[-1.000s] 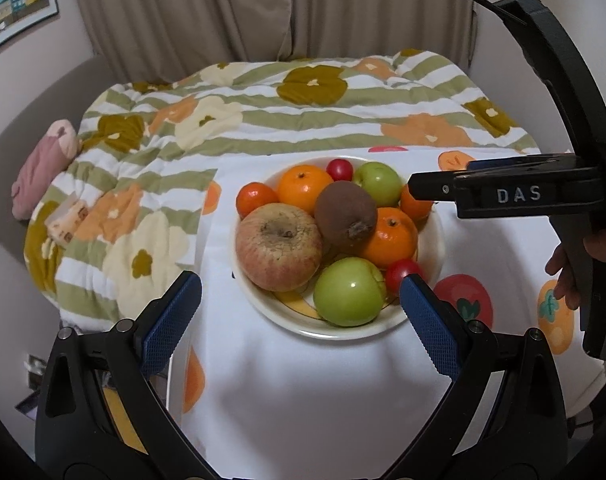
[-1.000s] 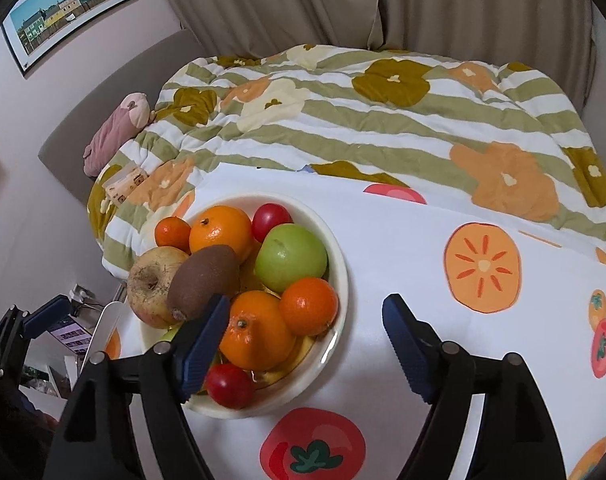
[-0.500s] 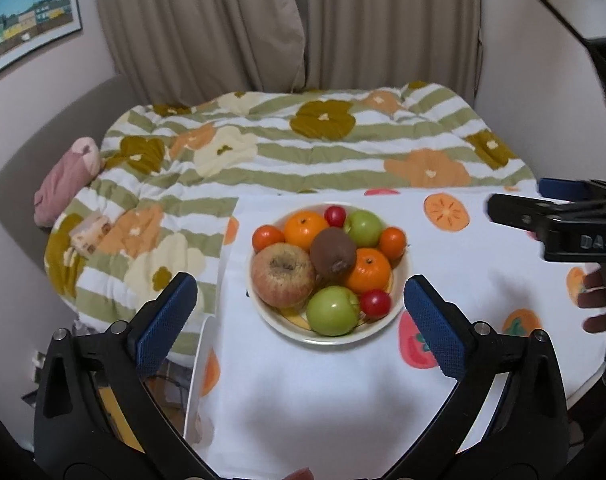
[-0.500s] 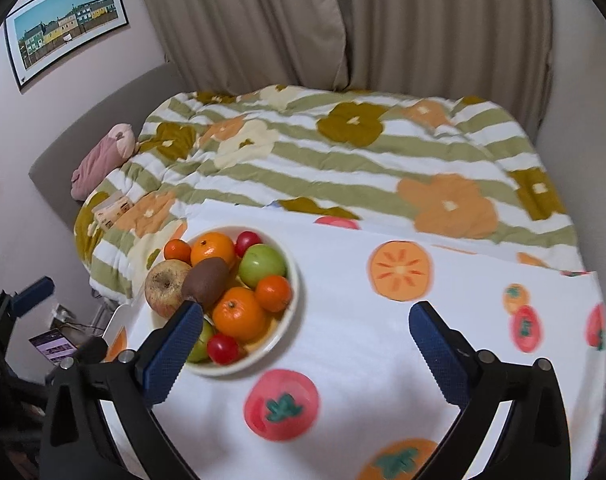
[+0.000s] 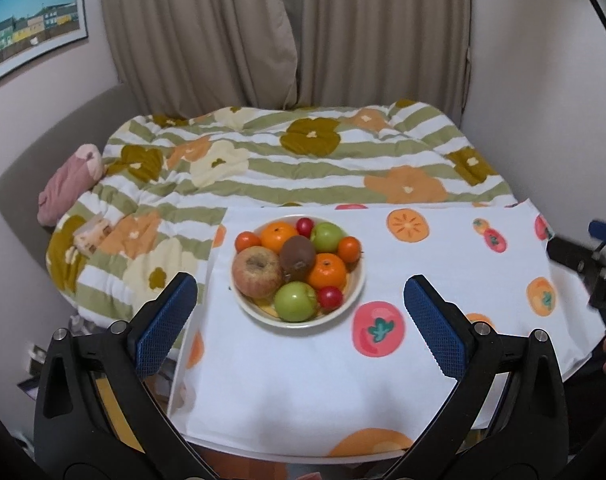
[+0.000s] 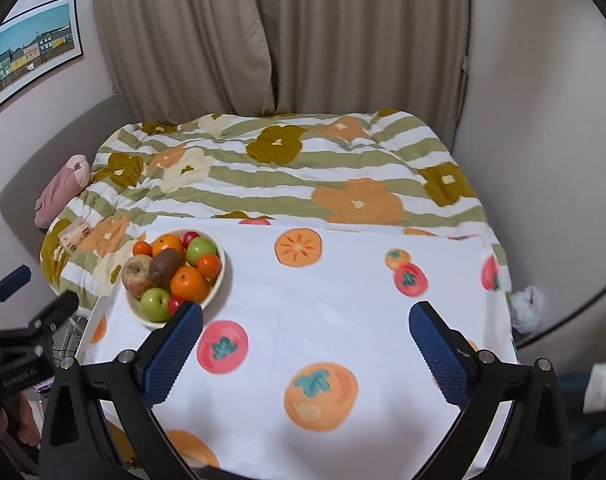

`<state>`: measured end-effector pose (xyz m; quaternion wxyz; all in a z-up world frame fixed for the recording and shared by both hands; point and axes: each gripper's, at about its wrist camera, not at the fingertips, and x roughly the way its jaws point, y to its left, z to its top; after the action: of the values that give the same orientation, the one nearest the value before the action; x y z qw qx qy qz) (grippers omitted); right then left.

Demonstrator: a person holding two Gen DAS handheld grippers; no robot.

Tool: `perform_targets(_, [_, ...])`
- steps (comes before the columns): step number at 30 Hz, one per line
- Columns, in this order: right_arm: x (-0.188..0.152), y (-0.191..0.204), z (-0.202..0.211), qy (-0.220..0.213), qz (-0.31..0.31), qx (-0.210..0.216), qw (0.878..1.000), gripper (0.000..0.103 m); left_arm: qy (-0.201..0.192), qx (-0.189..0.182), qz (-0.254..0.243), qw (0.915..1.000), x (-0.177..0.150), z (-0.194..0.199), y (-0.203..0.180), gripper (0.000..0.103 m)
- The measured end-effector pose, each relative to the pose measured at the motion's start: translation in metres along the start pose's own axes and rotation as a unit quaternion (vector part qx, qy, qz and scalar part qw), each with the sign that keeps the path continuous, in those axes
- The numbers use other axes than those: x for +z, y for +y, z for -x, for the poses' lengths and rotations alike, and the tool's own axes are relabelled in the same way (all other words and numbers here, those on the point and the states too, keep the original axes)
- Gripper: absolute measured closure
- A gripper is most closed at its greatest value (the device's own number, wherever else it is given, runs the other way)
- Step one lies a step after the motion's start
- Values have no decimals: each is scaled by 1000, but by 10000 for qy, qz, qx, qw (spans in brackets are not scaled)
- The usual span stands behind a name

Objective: Organize fruits

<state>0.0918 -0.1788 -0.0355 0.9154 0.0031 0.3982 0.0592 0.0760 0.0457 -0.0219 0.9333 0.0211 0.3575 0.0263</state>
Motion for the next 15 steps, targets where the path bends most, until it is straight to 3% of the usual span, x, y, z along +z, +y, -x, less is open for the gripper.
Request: perform_targets(15, [-28,-14,32,-263,-346,-301,9986,0,-289,-101,-224,9993,-5,27,-21,0])
